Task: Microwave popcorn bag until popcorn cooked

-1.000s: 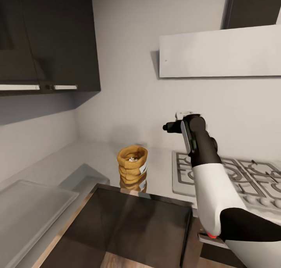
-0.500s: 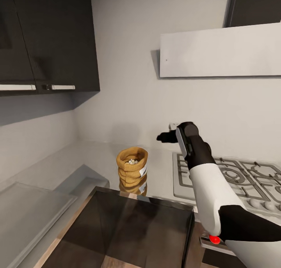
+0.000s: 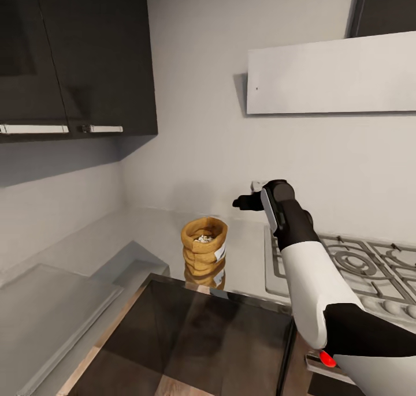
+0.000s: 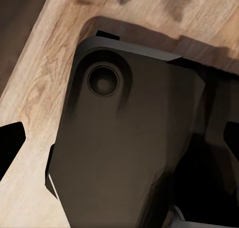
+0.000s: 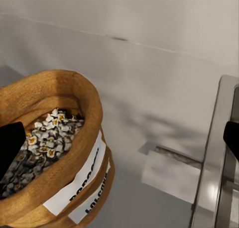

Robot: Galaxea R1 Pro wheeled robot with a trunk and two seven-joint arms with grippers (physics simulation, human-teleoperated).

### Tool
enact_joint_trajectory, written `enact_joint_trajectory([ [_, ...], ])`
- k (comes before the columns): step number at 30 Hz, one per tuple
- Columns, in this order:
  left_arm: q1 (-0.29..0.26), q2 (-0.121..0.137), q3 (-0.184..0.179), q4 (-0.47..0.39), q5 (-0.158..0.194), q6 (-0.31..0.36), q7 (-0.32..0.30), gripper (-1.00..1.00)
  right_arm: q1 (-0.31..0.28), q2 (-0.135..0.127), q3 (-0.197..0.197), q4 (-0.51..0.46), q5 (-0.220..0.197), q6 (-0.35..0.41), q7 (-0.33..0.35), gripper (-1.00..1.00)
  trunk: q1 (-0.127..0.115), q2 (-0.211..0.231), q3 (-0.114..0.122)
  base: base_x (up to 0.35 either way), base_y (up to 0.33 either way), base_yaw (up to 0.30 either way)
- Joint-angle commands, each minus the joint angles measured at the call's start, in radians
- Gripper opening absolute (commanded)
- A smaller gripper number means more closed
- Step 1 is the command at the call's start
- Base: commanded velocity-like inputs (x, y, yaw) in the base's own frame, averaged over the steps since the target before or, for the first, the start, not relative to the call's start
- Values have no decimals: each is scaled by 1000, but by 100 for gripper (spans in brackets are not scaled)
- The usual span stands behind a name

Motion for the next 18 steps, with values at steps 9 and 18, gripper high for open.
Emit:
enact_joint_trajectory([
  [9,0,-1,6,-2,0,-1,1,100,0,1,-1,24,5,4,-49,100,0,-1,-1,0,0,11],
  [18,0,-1,7,-2,0,-1,1,100,1,1,0,49,8,4,-171,100,0,-1,-1,0,0,0],
])
